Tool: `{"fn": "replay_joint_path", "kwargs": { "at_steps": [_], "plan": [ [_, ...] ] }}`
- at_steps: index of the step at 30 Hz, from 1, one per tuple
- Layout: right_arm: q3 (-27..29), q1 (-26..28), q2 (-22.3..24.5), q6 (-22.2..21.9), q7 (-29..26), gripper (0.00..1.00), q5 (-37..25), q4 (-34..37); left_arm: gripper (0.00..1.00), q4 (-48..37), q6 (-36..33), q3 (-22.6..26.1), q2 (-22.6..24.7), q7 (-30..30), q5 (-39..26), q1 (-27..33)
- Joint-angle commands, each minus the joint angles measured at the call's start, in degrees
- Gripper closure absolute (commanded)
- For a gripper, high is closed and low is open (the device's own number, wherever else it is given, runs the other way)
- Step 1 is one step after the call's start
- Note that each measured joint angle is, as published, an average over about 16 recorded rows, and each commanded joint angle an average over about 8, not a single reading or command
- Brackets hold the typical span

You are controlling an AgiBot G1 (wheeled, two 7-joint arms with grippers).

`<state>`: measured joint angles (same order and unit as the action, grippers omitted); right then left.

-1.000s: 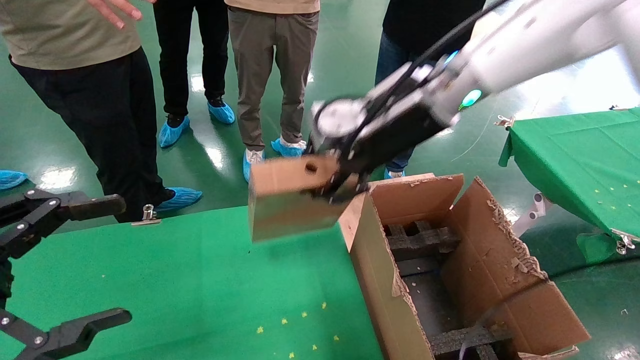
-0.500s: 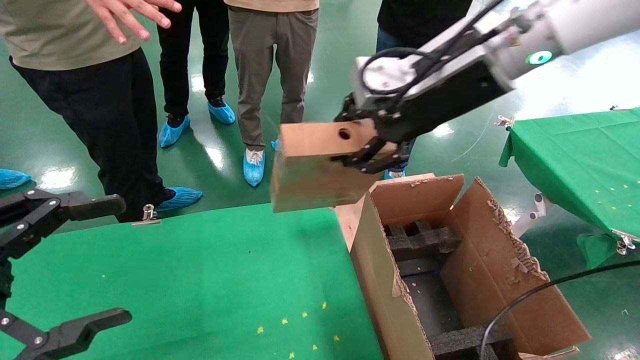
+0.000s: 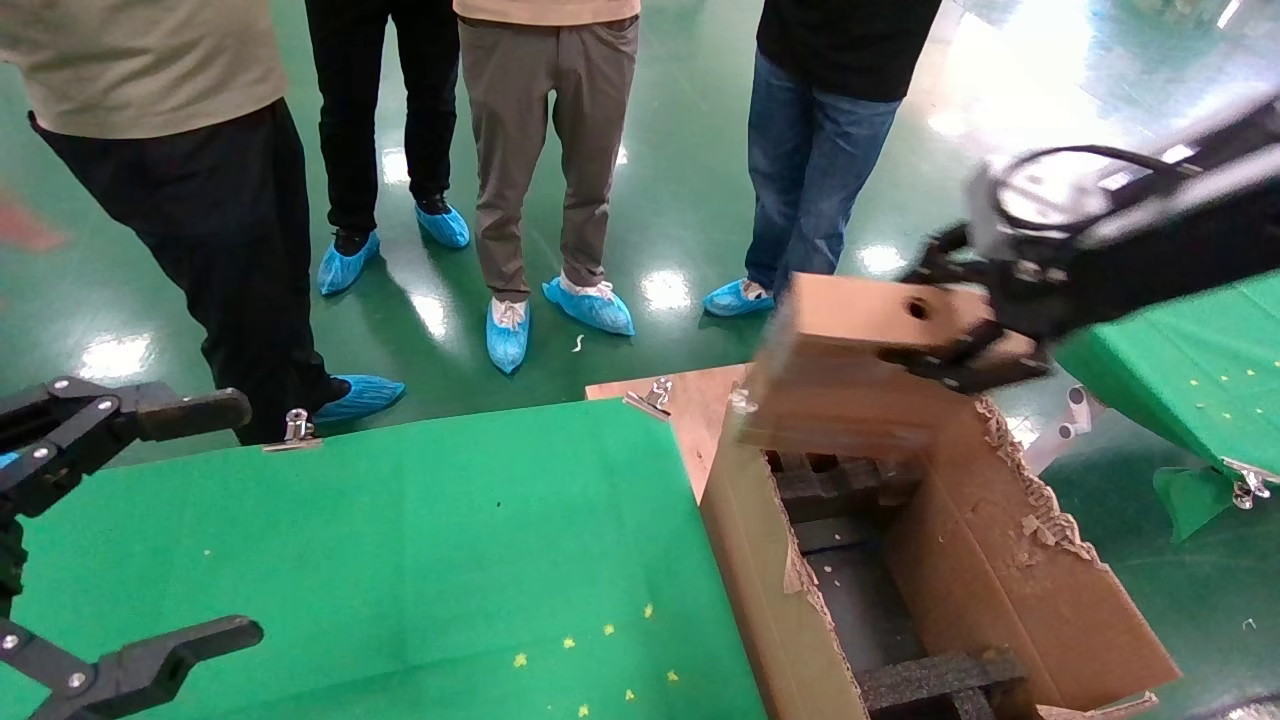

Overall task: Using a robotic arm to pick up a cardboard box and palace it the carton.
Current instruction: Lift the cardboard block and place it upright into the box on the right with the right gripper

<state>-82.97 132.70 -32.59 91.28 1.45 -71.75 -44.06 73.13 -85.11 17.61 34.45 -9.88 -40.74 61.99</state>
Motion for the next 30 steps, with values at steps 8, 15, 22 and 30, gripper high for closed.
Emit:
{"fn": "replay_joint_path", "kwargs": {
  "at_steps": [8, 15, 22, 30],
  "plan": [
    [-6.44, 2.47, 9.56, -0.75, -2.38, 1.00, -1.08, -3.35, 0.00, 0.00, 0.01, 0.02, -0.01, 0.01, 0.01, 0.00],
    [-8.47, 1.37, 12.53, -1.82, -2.08, 1.00, -0.40, -2.94, 0.00, 0.00, 0.02, 0.03, -0.01, 0.02, 0.03, 0.01],
    [-9.33, 0.09, 12.48, -2.61, -1.45, 1.00, 0.81, -3.06, 0.00, -0.02, 0.04, 0.03, -0.02, 0.03, 0.07, -0.01],
    [-9.08, -0.03, 12.25, -2.82, -2.08, 1.00, 0.99, -2.77, 0.00, -0.02, 0.04, 0.03, -0.02, 0.03, 0.06, 0.00]
  ]
}}
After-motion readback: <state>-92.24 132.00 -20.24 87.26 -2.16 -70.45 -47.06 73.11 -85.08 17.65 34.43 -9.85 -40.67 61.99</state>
